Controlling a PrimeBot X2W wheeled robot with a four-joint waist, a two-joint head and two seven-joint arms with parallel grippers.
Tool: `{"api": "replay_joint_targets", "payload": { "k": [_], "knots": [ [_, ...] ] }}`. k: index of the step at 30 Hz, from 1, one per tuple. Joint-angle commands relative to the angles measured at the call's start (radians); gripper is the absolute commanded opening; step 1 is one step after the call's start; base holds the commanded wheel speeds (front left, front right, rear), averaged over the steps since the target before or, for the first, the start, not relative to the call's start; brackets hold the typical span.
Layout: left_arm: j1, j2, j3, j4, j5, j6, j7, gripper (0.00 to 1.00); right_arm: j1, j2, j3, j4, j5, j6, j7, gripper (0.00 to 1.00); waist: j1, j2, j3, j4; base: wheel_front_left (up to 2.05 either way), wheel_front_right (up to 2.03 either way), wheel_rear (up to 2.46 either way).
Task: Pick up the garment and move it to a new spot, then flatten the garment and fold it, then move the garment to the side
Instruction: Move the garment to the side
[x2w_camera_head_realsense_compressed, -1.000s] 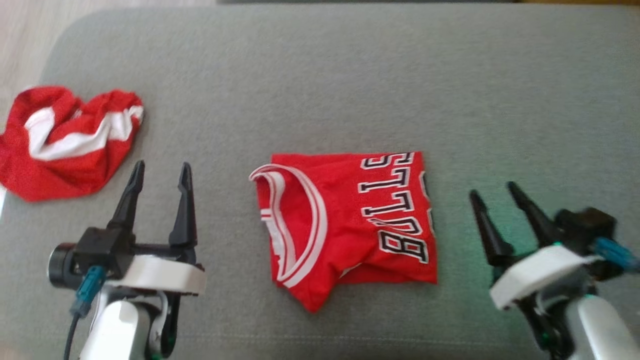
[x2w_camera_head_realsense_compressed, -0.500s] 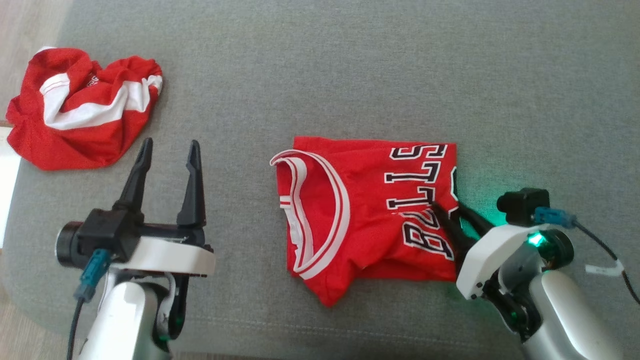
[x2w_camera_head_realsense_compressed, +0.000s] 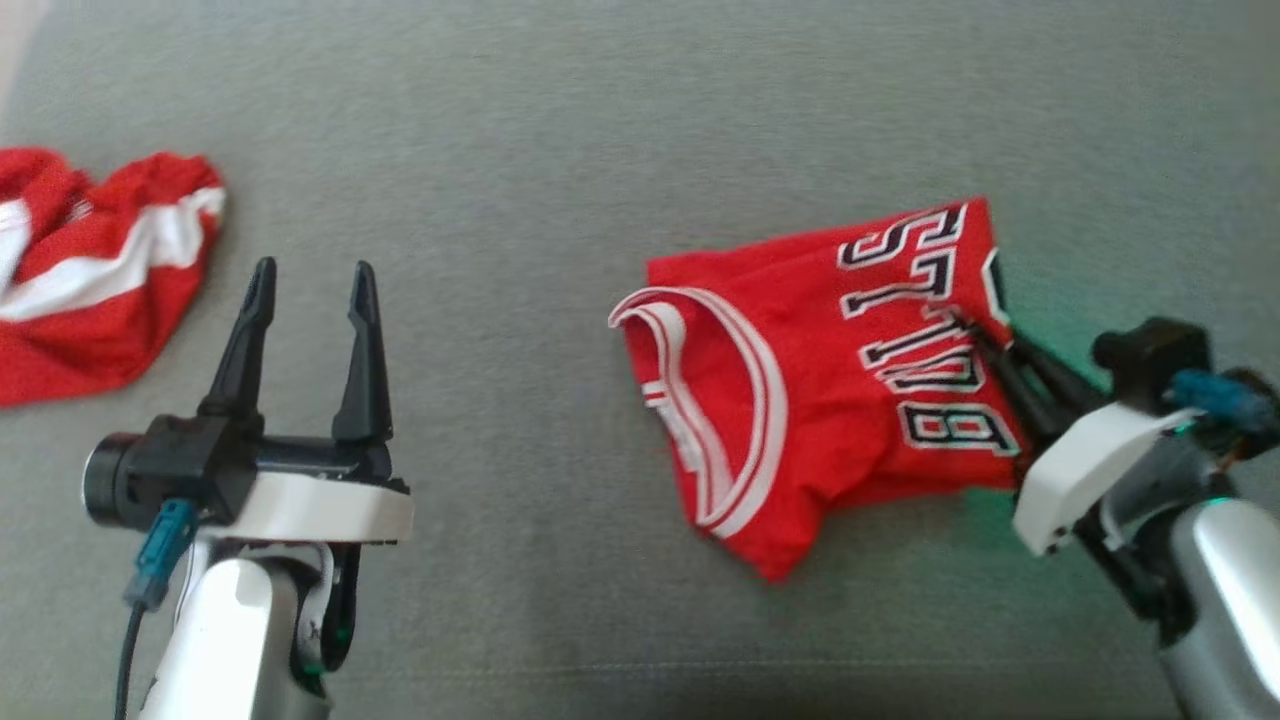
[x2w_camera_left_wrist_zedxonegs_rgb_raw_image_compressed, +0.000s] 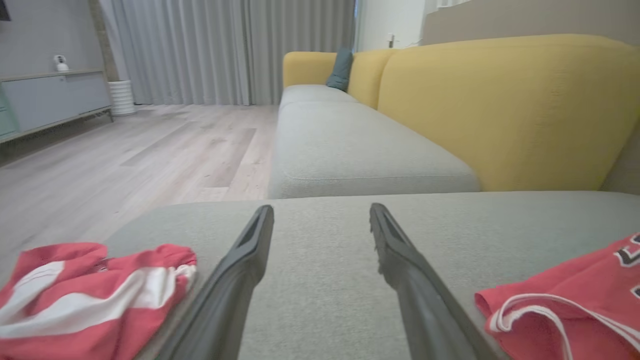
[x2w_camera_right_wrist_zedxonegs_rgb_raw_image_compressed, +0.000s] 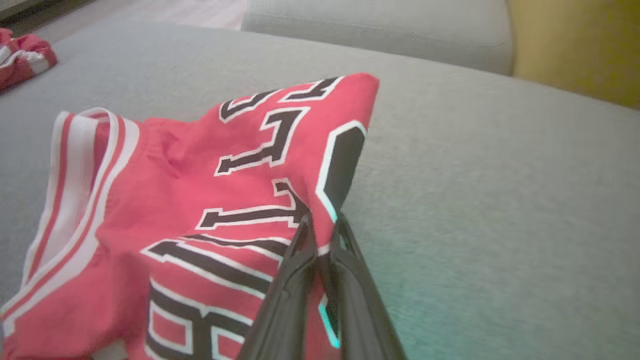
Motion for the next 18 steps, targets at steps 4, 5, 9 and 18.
{"api": "replay_joint_targets", "payload": {
  "k": [4,5,9,18],
  "knots": [
    [-0.030,0.014,0.032,-0.048,0.017,-0.012,-0.008,1.00,-0.033,-0.039,-0.030,-0.081,-0.010,-0.001,-0.007,0.00,-0.0001,0.0000,0.000,-0.080,0.00,0.00,0.00],
    [-0.032,0.015,0.031,-0.050,0.019,-0.014,-0.008,1.00,-0.039,-0.044,-0.032,-0.086,-0.013,-0.001,-0.007,0.00,-0.0001,0.0000,0.004,-0.093,0.00,0.00,0.00],
    [-0.051,0.020,0.026,-0.061,0.026,-0.025,-0.008,1.00,-0.083,-0.056,-0.053,-0.075,-0.016,-0.001,-0.033,0.00,-0.0001,0.0000,0.031,-0.139,0.00,0.00,0.00],
    [-0.139,0.026,-0.016,-0.083,0.049,-0.061,-0.008,1.00,-0.207,-0.125,-0.211,0.054,-0.057,-0.001,-0.098,0.00,-0.0001,0.0000,0.133,-0.207,0.00,0.00,0.00]
  ]
}}
